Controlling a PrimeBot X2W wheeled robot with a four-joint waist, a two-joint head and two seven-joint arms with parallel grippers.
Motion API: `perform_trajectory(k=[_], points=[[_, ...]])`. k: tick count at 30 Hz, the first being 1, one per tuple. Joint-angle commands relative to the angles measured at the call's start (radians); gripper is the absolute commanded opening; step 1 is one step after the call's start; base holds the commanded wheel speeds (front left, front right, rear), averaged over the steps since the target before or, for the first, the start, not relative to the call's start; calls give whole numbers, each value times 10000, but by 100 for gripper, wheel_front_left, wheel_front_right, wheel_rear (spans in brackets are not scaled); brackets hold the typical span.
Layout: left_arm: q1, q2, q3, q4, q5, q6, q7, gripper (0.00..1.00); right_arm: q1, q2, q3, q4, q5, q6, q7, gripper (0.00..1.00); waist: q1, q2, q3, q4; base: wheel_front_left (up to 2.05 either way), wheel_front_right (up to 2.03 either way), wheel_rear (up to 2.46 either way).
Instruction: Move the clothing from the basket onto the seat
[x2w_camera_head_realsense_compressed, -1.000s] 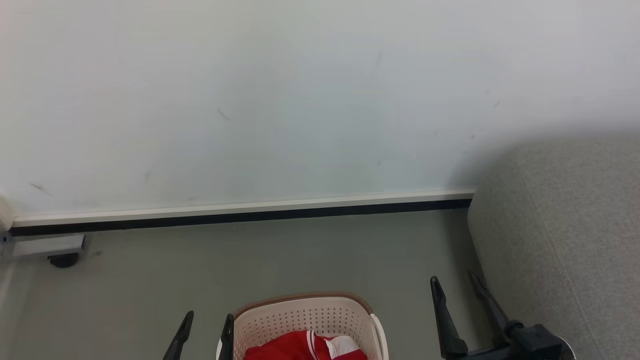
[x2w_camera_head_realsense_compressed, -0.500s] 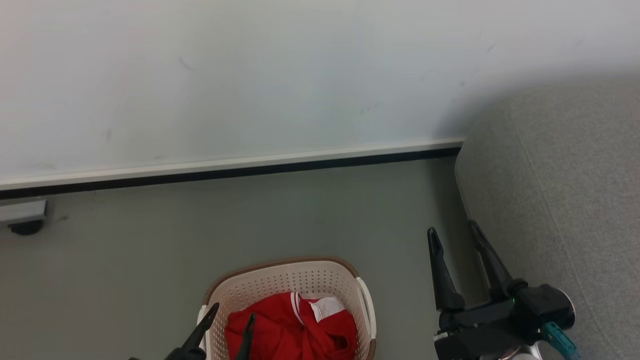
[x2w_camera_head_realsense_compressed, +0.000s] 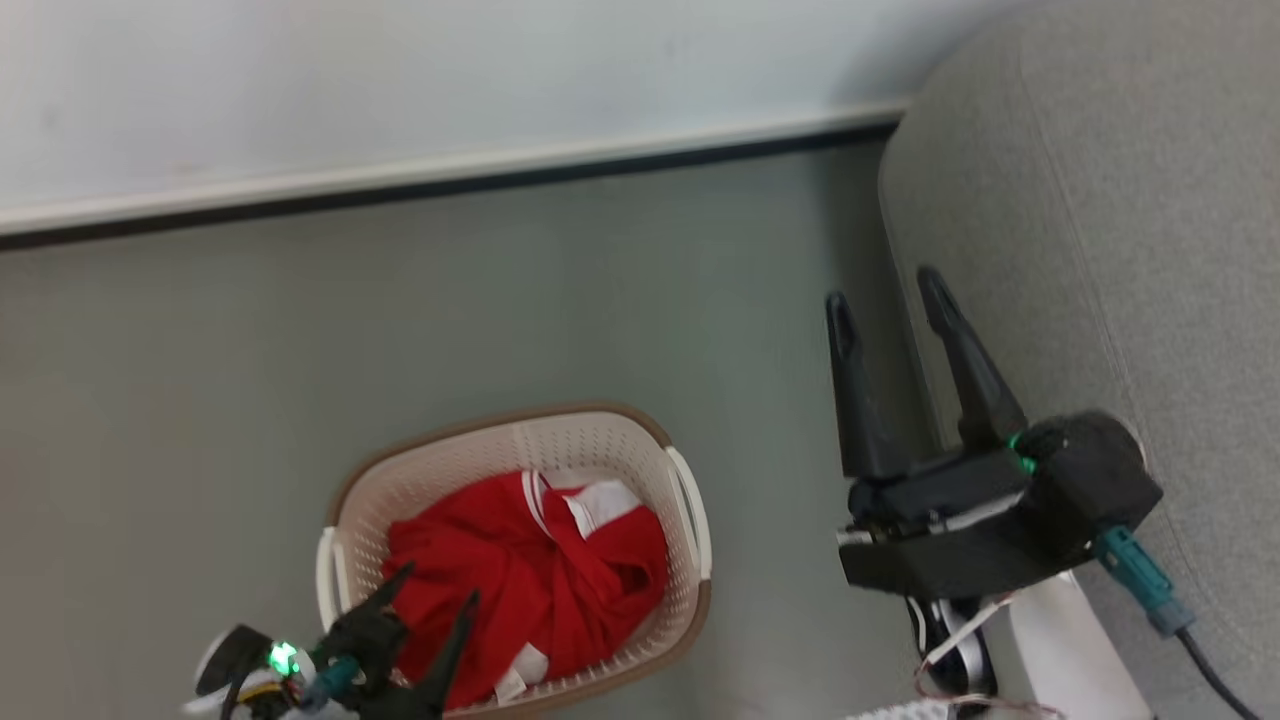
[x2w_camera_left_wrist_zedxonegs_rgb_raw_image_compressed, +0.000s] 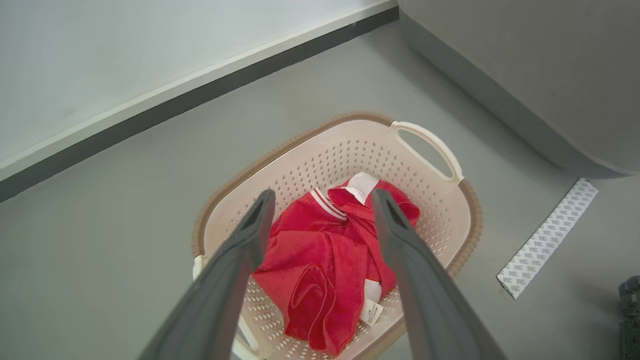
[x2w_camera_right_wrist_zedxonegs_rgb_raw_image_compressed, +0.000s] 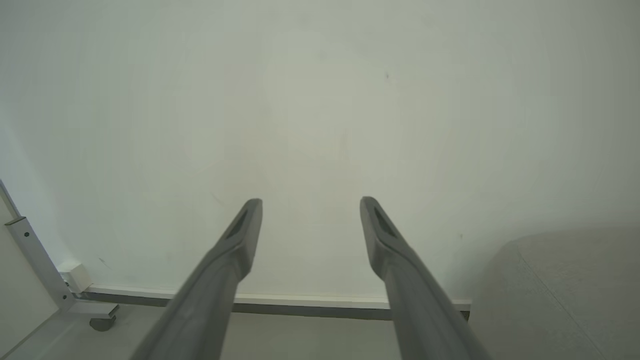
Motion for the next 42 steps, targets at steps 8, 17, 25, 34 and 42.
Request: perform_trajectory(k=[8,17,25,34,42], points=[[-1951,363,-341,2266,394,-42,3,100,-1307,30,274,-923,179,8,-11,100,-4,-2,2486,-1165,0,0,0],[-3977,721,-860,4278,1128,290,668,100,-2293,33,739,-2140,529,8,-11,100,-4,-2,4107,-1628,0,0,0],[-5005,1043,-1288,5302,1552,395,1219,100,-2740,32,997,-2806,1075,8,-10,100,-4,-2,5206,-2087,0,0,0],[-5586,1178,-1888,5891,1981,535,1347,100,-2765,32,927,-2795,1424,8,-9,100,-4,-2,5746,-2317,0,0,0],[-5798,1112,-2198,6265,2123,641,1441,100,-2915,31,894,-2868,1617,8,-10,100,-4,-2,5927,-2515,0,0,0]])
